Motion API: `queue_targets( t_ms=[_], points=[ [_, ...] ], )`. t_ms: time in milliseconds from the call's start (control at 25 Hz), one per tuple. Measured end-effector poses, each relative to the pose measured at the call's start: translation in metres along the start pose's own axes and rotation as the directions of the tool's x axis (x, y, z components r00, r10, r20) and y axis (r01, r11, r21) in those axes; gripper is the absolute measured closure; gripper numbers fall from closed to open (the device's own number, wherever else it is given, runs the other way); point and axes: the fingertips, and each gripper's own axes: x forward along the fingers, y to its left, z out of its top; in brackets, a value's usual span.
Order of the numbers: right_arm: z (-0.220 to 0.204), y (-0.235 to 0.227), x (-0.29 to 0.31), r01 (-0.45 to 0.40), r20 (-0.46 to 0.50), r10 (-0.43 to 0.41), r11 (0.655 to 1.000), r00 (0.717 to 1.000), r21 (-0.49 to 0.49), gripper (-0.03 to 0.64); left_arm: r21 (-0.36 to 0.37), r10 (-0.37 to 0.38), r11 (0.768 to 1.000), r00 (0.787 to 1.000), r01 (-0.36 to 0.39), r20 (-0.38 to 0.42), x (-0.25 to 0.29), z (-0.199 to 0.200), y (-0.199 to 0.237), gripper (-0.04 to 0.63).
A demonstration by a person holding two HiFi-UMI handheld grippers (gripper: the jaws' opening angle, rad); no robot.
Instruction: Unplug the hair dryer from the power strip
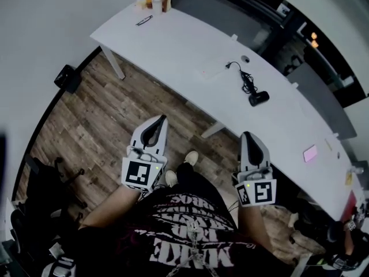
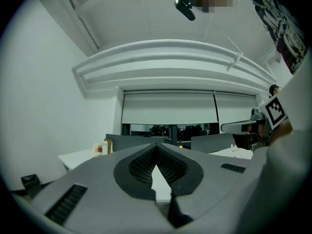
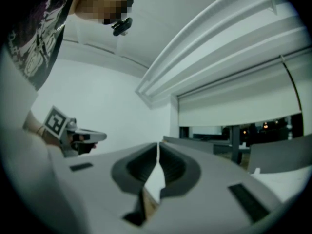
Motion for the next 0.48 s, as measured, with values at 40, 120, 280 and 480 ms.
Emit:
queue_targets(
  t_ms=[40,120,280,480],
  points=[
    [-0.002,-0.001,0.0,0.003,-0.005,-0.003,1.0,1.0,0.003,0.581,0.003,-0.007,1.0,1.0,0.007,0.003,0.004,-0.002,-0.002,0.57],
    [-0.009,-0.005,-0.002,0.011,-0.018,-0.01,1.0,1.0,0.012,0.581,0.007,-0.022,1.0,1.0,0.022,0.01,0.013,-0.004,-0.005,0.569],
    [-0.023,-0.014,0.0,0.026,-0.048,-0.024,0.999,0.999,0.042,0.581,-0.02,-0.045,0.999,0.999,0.045,-0.023,0.025,-0.014,-0.014,0.569],
    [-0.033,-0.026,0.018,0.02,-0.06,-0.016,0.998,0.998,0.063,0.581,-0.026,-0.048,0.999,0.998,0.047,-0.04,0.051,-0.021,-0.009,0.569]
  ],
)
